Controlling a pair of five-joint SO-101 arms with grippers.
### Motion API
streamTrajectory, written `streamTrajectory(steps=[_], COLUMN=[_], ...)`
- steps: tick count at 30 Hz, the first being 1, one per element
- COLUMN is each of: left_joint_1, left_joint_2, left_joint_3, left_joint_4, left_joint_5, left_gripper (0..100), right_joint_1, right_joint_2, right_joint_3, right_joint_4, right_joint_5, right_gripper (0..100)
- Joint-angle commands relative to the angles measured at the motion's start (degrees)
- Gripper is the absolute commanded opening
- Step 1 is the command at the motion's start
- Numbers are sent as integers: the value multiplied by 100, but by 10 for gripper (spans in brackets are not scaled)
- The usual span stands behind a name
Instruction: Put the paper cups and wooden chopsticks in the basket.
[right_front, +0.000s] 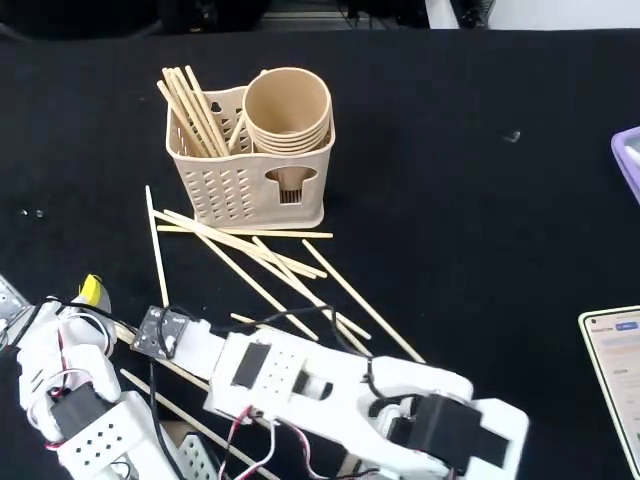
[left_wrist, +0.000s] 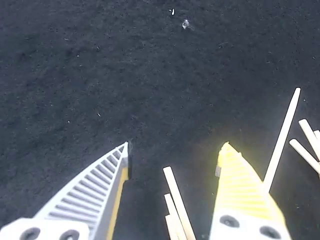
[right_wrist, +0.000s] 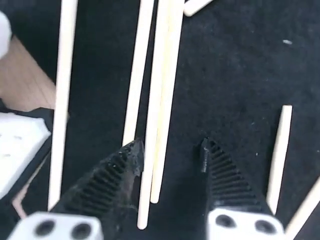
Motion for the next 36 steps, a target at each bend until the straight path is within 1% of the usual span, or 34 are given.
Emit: streamTrajectory(steps=[1,2,4,5,8,14,20,30,32,34,36], left_joint_1=[-57,-48,-40,-40,-31,-22,-22,-22,-22,-22,-22], left_joint_2=[-35,-35,-35,-35,-35,-35,-35,-35,-35,-35,-35], left_joint_3=[-277,-277,-277,-277,-277,-277,-277,-277,-277,-277,-277], left_joint_4=[-105,-105,-105,-105,-105,-114,-114,-114,-114,-114,-114], left_joint_5=[44,44,35,35,26,26,35,26,18,18,26], left_gripper=[284,284,284,284,284,284,284,284,284,284,284], right_joint_1=[88,176,466,615,1011,1574,1626,1626,1653,1653,1626], right_joint_2=[66,22,-92,-180,-602,-1886,-2765,-2809,-2809,-2809,-2809], right_joint_3=[-251,-251,-224,-198,22,760,1297,1666,1780,1824,1789], right_joint_4=[132,158,281,316,484,782,747,870,1143,1327,1319], right_joint_5=[18,18,18,35,413,923,976,985,1160,1310,1257], right_gripper=[65,8,26,11,11,11,11,12,34,83,128])
